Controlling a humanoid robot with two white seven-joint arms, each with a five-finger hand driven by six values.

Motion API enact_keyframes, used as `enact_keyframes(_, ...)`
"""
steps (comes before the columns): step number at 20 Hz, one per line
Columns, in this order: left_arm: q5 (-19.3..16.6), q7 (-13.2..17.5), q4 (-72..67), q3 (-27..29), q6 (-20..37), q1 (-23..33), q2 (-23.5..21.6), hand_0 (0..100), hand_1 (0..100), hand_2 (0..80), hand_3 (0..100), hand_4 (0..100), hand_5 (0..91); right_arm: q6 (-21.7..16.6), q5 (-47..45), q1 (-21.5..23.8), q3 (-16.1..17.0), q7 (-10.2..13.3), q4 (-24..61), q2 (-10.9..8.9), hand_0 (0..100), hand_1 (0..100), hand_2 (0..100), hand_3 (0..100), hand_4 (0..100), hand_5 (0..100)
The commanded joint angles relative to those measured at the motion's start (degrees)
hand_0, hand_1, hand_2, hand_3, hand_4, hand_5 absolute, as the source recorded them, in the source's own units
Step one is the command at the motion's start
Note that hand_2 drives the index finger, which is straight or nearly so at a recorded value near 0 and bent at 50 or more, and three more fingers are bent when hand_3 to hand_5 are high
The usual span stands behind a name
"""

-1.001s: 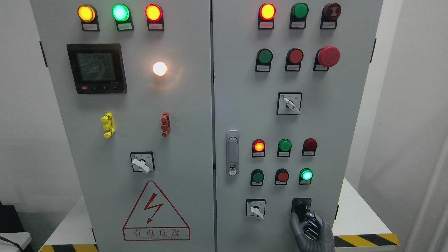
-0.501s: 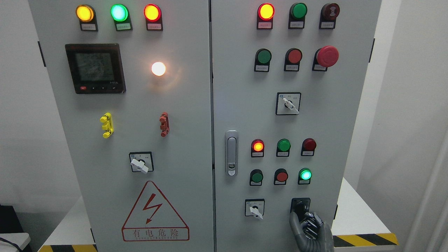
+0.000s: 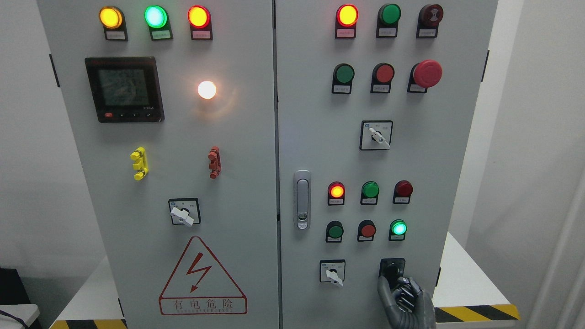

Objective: Trip black knob to open circuit

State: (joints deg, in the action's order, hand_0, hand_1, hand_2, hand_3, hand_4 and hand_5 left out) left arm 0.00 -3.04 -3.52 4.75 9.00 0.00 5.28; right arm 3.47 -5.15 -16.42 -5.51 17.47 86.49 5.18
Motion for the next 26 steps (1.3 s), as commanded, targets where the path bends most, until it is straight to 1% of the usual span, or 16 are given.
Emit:
enact_keyframes(1, -1.9, 0.0, 0.0, 0.0, 0.0, -0.4, 0.0, 12, 39, 0.0, 0, 0, 0.0, 0.0, 0.1, 0.0, 0.1, 0.0, 0.0, 0.01, 34, 69, 61, 92, 96, 98)
enact_keyframes(26, -1.9, 0.0, 0.0, 0.0, 0.0, -0.4, 0.0, 12, 39, 0.0, 0, 0, 0.0, 0.0, 0.1, 0.1, 0.0, 0.1, 0.2, 0.01, 31, 68, 62, 93, 96, 98)
